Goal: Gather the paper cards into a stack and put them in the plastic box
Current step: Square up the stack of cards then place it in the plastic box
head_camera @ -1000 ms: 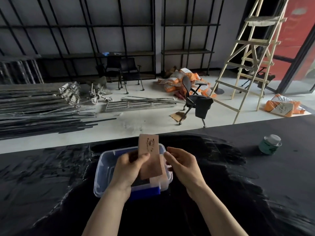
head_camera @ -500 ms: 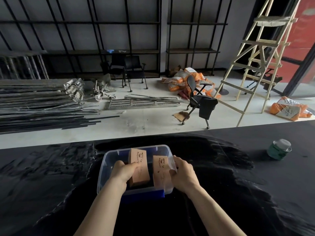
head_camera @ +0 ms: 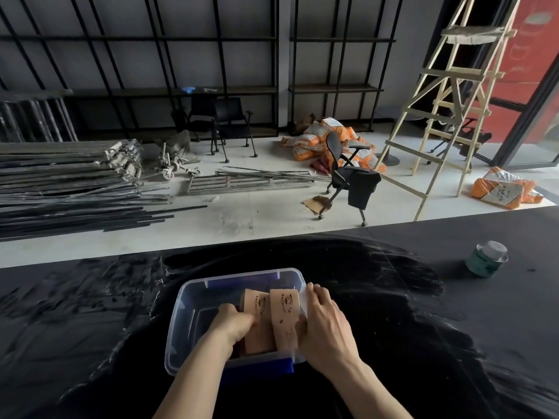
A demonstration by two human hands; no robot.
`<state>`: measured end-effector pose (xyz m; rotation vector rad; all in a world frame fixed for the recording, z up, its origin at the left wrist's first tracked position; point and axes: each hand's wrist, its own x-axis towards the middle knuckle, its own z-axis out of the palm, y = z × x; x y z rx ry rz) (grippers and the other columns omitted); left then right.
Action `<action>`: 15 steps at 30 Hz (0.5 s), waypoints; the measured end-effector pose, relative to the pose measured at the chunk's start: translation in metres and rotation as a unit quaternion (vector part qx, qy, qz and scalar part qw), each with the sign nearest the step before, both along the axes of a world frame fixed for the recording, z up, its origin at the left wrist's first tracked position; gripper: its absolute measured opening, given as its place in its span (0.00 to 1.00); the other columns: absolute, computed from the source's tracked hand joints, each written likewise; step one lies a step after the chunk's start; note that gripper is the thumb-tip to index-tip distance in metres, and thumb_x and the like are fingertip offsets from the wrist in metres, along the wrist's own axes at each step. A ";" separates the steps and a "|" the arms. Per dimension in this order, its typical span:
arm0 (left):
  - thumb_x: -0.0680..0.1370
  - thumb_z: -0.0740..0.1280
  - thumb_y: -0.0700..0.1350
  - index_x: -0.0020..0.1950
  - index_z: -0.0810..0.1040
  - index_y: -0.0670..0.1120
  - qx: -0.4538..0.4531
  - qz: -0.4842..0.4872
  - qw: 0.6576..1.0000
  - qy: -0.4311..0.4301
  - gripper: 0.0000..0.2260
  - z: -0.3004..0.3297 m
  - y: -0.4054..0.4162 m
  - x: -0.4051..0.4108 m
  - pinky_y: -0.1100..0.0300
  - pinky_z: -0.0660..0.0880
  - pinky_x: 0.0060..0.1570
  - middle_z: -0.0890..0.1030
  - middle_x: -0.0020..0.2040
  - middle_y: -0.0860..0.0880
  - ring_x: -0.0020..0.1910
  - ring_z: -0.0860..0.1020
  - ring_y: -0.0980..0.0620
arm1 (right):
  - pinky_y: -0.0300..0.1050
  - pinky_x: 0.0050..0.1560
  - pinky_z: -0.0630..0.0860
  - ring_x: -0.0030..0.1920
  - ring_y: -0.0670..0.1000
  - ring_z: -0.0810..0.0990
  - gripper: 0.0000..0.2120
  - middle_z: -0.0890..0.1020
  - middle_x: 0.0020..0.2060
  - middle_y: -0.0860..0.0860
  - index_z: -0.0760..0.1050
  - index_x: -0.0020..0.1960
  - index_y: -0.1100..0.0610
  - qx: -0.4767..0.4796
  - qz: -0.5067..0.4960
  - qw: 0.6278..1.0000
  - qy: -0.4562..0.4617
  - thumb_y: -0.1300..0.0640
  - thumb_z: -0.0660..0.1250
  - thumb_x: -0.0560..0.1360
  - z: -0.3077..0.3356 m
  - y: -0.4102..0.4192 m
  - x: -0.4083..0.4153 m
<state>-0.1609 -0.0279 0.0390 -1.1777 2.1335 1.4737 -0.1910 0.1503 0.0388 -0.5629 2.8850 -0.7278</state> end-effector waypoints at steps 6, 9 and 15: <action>0.76 0.69 0.54 0.77 0.65 0.43 -0.073 -0.049 0.996 -0.021 0.33 -0.006 -0.002 0.001 0.51 0.74 0.60 0.72 0.74 0.40 0.66 0.76 0.41 | 0.50 0.79 0.65 0.85 0.54 0.50 0.39 0.45 0.85 0.53 0.45 0.85 0.58 0.057 0.063 0.996 0.016 0.36 0.50 0.83 -0.001 -0.002 -0.005; 0.75 0.67 0.60 0.62 0.80 0.47 -0.145 -0.101 0.984 -0.032 0.22 -0.009 -0.001 0.003 0.52 0.80 0.55 0.83 0.60 0.45 0.55 0.82 0.44 | 0.50 0.83 0.53 0.85 0.52 0.42 0.49 0.39 0.85 0.52 0.43 0.85 0.56 0.079 0.091 0.993 0.021 0.27 0.33 0.73 -0.002 -0.007 -0.004; 0.80 0.65 0.55 0.55 0.75 0.49 -0.227 -0.144 0.963 -0.009 0.11 0.004 0.002 0.009 0.55 0.76 0.49 0.81 0.52 0.47 0.51 0.80 0.46 | 0.51 0.82 0.55 0.85 0.53 0.39 0.54 0.34 0.84 0.52 0.42 0.85 0.54 0.091 0.107 0.990 -0.006 0.26 0.28 0.67 -0.001 -0.008 0.000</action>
